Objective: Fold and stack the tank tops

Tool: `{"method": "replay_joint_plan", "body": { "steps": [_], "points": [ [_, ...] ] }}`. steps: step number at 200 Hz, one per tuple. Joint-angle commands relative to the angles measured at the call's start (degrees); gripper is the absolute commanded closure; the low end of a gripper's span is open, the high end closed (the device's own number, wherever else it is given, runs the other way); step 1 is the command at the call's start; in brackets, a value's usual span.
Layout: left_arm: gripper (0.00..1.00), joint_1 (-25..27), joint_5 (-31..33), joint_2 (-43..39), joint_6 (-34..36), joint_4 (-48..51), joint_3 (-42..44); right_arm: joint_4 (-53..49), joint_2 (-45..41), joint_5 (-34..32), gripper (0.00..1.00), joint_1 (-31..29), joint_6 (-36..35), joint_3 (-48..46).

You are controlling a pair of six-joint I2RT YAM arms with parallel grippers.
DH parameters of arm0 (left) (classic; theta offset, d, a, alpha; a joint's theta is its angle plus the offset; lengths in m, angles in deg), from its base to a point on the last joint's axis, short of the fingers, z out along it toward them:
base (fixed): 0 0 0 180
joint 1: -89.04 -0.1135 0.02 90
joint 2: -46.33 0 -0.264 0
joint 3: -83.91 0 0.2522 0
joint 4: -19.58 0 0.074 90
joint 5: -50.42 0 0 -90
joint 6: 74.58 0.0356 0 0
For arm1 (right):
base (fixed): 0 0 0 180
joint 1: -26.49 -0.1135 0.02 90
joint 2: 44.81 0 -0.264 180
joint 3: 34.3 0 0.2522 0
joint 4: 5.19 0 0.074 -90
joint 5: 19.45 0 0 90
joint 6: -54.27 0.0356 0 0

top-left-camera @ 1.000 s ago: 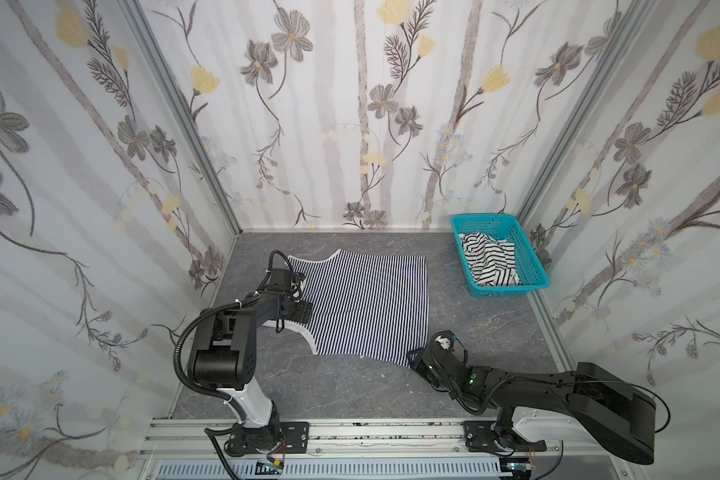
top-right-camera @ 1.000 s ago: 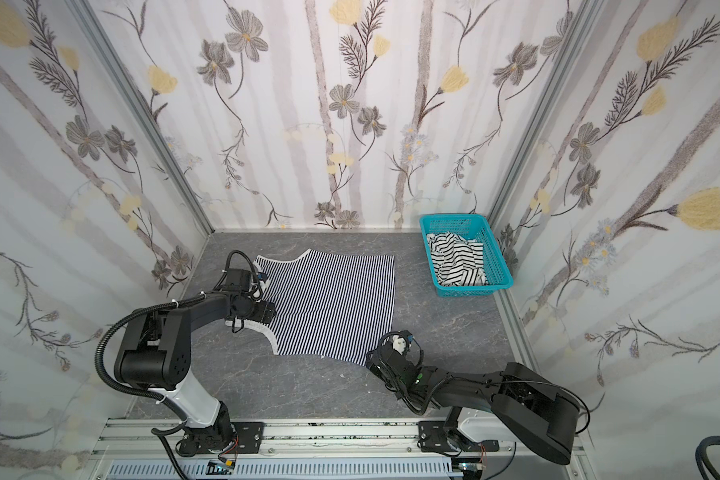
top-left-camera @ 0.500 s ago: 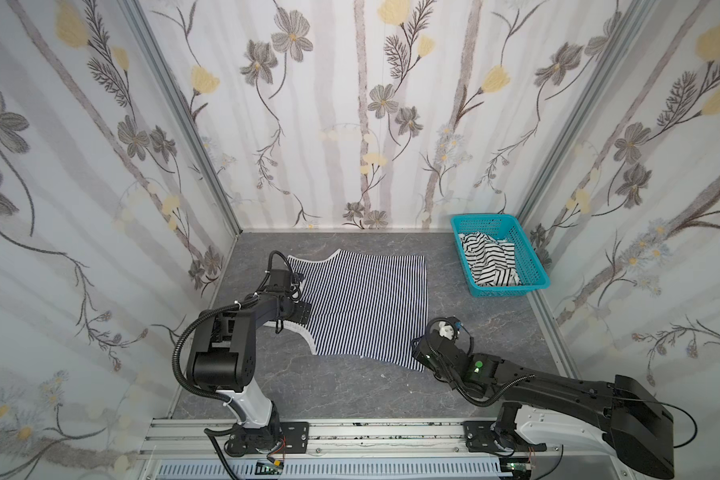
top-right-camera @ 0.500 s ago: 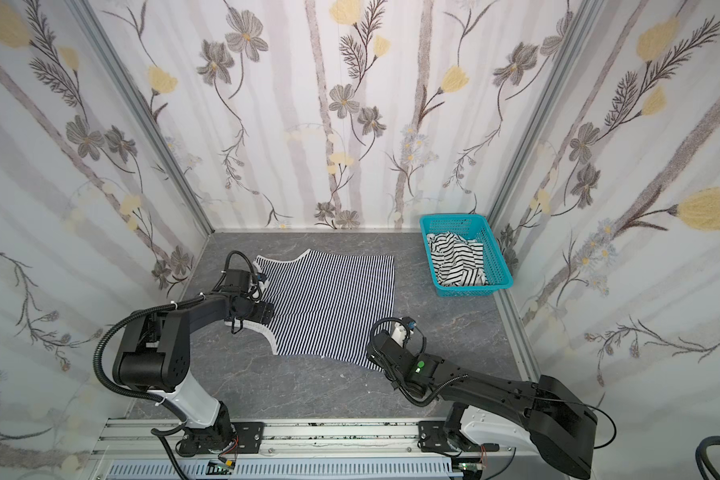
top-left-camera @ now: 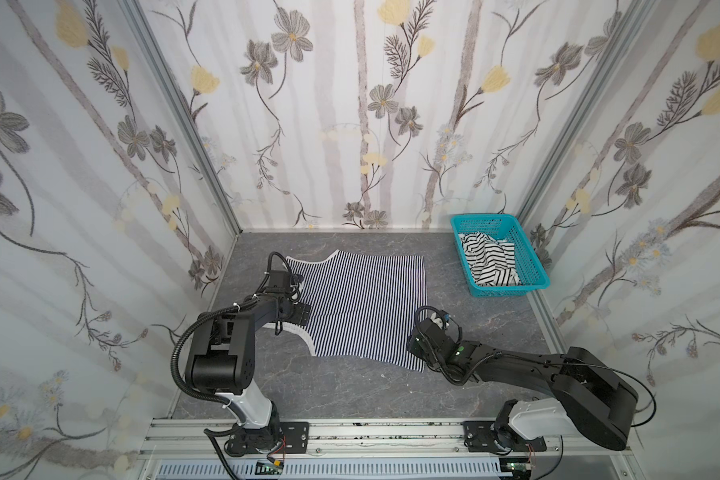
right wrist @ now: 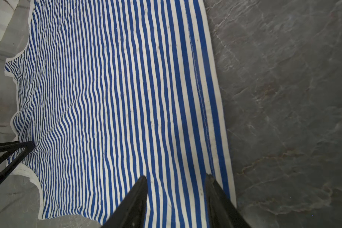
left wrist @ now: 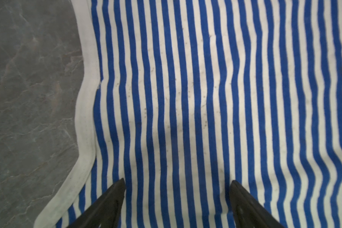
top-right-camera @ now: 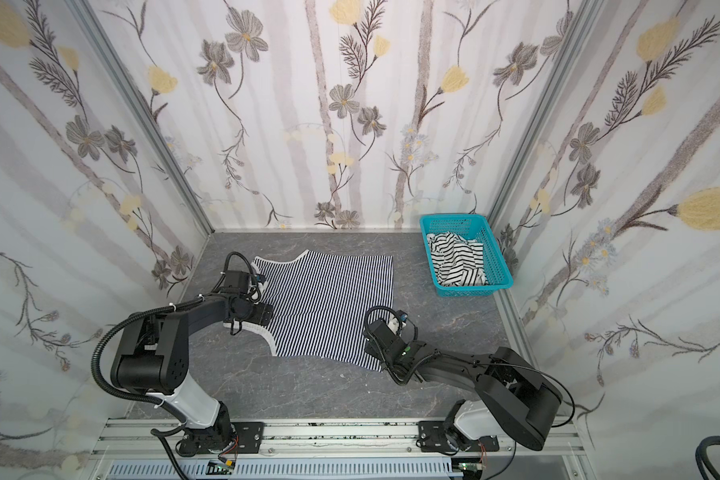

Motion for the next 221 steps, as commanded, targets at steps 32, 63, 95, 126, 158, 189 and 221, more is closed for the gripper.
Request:
{"method": "replay_joint_plan", "body": {
  "steps": [32,63,95,126,158,189,221],
  "points": [
    [0.15,-0.04,1.54,-0.76,0.31,4.21,1.42,3.11,5.52,10.92,0.48,9.07,-7.94,1.31],
    [0.14,-0.04,1.69,-1.78,-0.36,4.21,2.25,-0.25,6.35,11.77,0.48,11.93,-11.42,3.19],
    [0.14,-0.04,2.14,-3.47,-1.01,4.27,3.29,-5.81,5.03,8.95,0.47,14.57,-14.69,5.89],
    [0.13,0.3,1.7,-5.29,-1.55,4.61,4.78,-7.34,4.86,9.45,0.46,18.99,-18.27,6.96],
    [0.13,1.18,3.13,-8.06,-1.31,5.24,6.46,-9.65,2.61,9.54,0.45,18.83,-21.0,9.29],
    [0.11,1.23,2.75,-14.38,-0.99,5.09,6.31,-9.77,-3.66,11.6,0.45,15.9,-19.06,6.21],
    [0.11,2.08,-3.63,-22.73,2.95,5.15,6.45,-12.23,-8.32,12.67,0.49,10.46,-16.03,3.24]
  ]
}}
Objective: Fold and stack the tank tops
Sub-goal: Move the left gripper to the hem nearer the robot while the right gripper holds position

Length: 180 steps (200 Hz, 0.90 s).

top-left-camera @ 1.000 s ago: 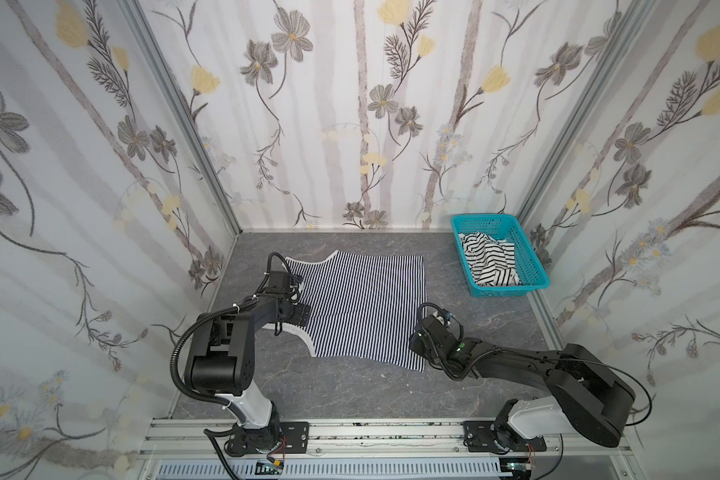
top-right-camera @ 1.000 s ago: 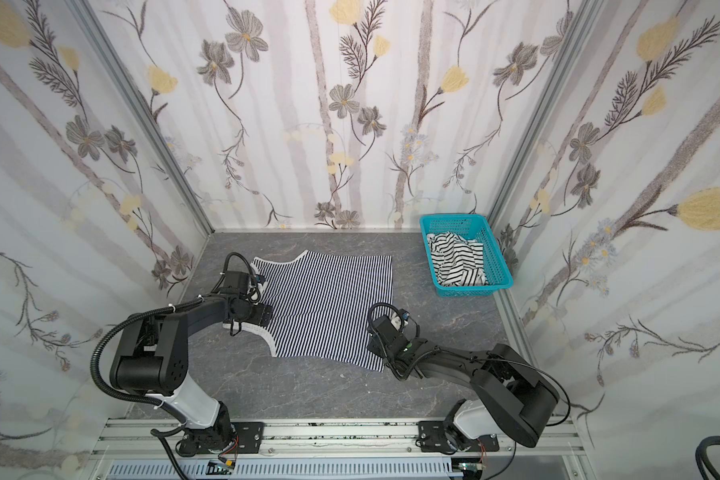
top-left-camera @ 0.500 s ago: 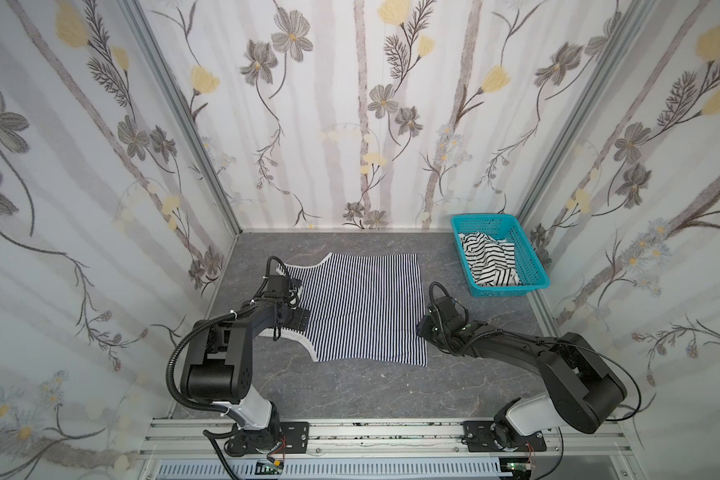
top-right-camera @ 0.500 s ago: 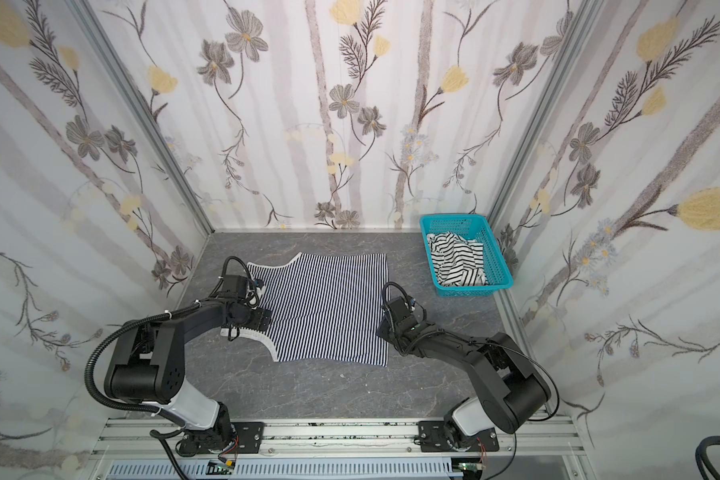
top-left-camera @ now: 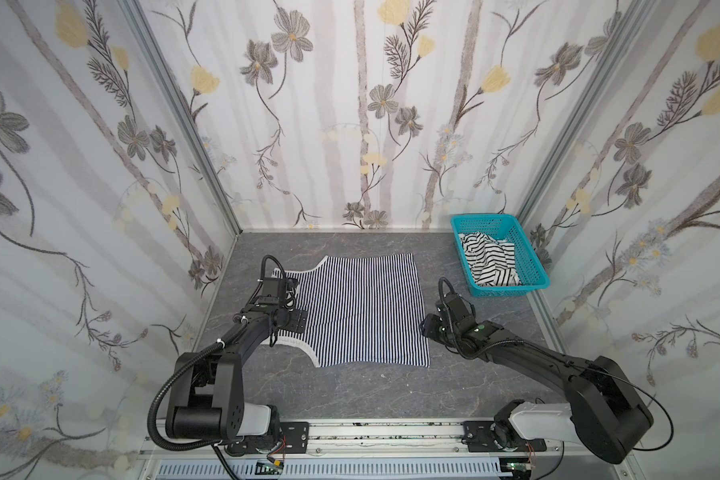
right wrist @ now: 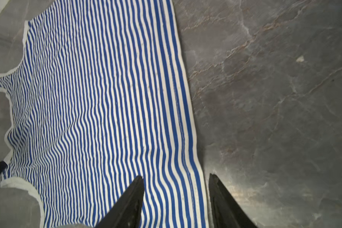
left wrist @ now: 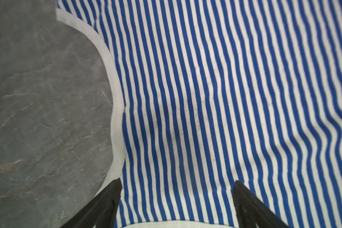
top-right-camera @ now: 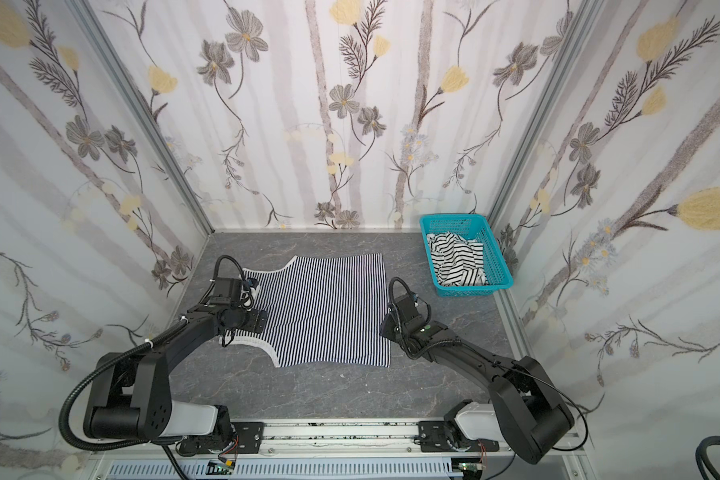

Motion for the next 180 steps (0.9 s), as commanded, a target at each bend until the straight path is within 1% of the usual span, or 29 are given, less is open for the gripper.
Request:
{"method": "replay_joint_plan", "body": {
  "steps": [1,21,53,62,77,122,164,180],
  "points": [
    [0.11,0.83,-5.53,-4.67,3.91,0.15,0.15,-1.3,-2.36,1.32,0.49,-2.74,2.87,-1.87],
    [0.15,3.62,-7.23,-8.06,7.68,0.27,2.04,-1.27,-3.99,2.62,0.54,-5.19,5.34,-4.7],
    [0.2,10.51,-4.38,-10.58,13.58,0.65,6.45,-1.25,-6.7,2.59,0.63,-7.27,8.66,-8.52],
    [0.22,12.15,-3.96,-11.3,14.62,0.75,7.51,-1.1,-7.18,2.72,0.66,-7.79,9.24,-9.19],
    [0.22,14.59,-3.81,-12.55,15.78,0.8,8.96,-1.33,-7.18,2.85,0.69,-8.88,10.04,-9.55],
    [0.2,20.94,-1.86,-11.9,17.59,1.25,10.54,-3.28,-4.96,2.09,0.71,-10.2,10.71,-9.85],
    [0.2,23.88,-1.48,-10.84,18.94,1.37,11.69,-5.12,-7.13,0.04,0.71,-10.2,11.16,-10.02],
    [0.2,24.59,-1.53,-10.35,19.87,1.44,12.45,-5.61,-6.53,-0.37,0.71,-10.2,11.07,-9.69]
  ]
}}
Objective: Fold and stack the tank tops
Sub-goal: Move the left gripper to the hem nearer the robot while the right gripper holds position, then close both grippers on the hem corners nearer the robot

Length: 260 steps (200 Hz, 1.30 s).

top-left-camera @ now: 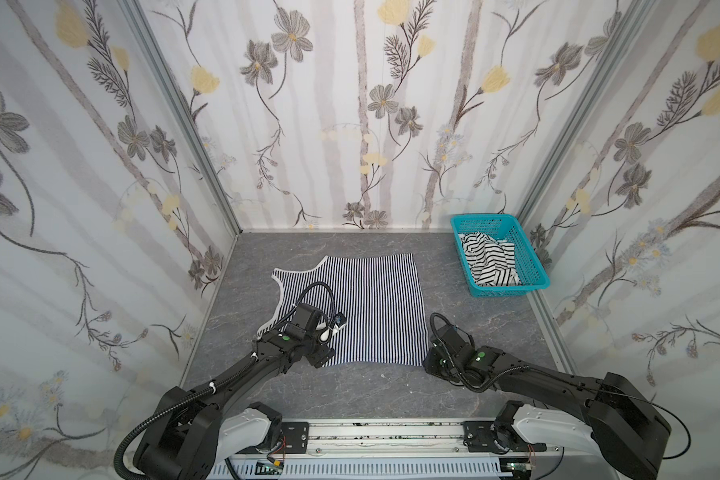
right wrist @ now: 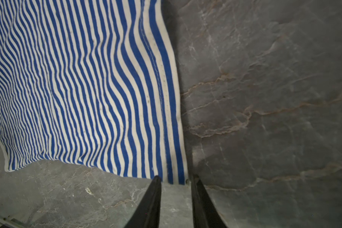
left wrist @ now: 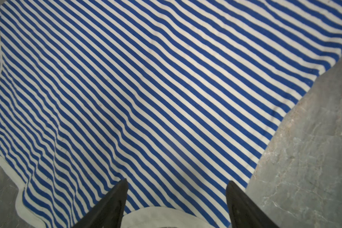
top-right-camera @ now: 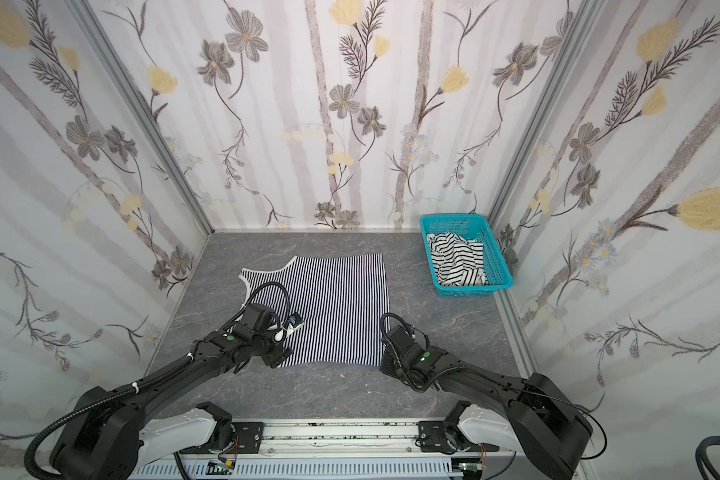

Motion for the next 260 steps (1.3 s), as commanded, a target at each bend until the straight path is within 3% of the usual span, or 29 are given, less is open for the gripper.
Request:
{"method": "replay_joint_plan", "body": {
  "steps": [1,102,179,260],
  "points": [
    [0.2,0.81,0.55,0.6,2.46,0.4,0.88,-0.36,0.33,-1.96,0.71,-0.06,0.77,0.49],
    [0.22,1.72,-0.89,-0.74,6.92,7.86,2.73,-1.3,2.39,-2.94,0.66,0.89,-0.37,0.55],
    [0.23,1.59,3.69,0.63,8.74,6.4,2.96,-1.0,1.82,-2.77,0.67,1.88,-1.15,0.56],
    [0.28,0.43,2.96,4.19,10.59,5.07,3.28,-1.39,1.13,-2.43,0.7,2.83,-1.91,0.58]
  ]
}}
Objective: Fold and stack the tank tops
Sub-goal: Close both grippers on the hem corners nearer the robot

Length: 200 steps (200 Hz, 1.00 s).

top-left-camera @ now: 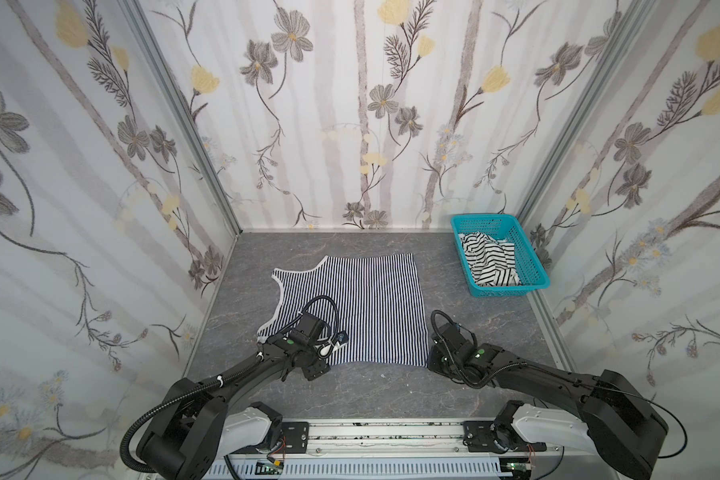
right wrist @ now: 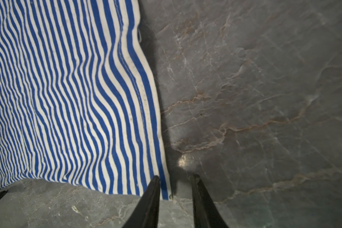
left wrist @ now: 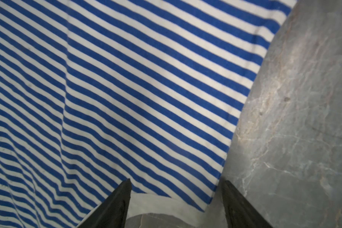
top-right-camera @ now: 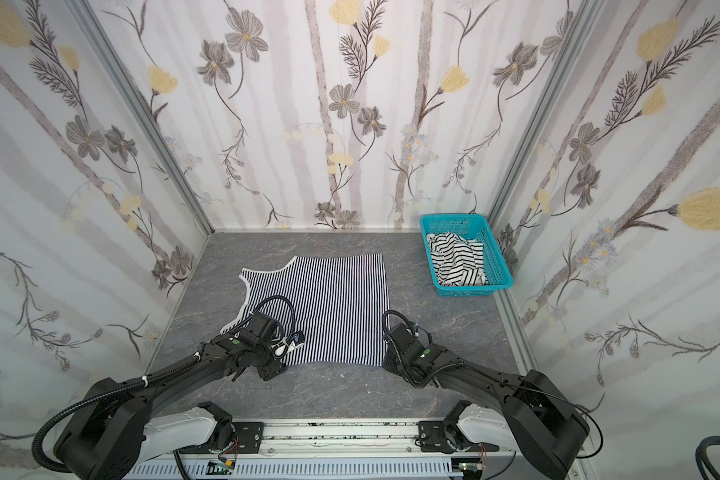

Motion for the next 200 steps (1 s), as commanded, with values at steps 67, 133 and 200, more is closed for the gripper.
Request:
{"method": "replay_joint_plan", "body": {
  "steps": [67,133,200],
  "points": [
    [0.29,-1.62,0.89,2.17,6.1,4.07,1.77,-3.18,-2.74,-1.04,0.7,1.94,-1.36,1.07],
    [0.24,-1.83,-0.05,-2.14,6.52,8.22,0.77,-2.8,-2.07,-0.86,0.7,2.22,-1.9,1.77],
    [0.23,-3.24,-1.5,-3.2,6.8,8.59,0.89,-2.23,-1.27,-0.42,0.68,2.22,-2.51,3.01]
  ]
}}
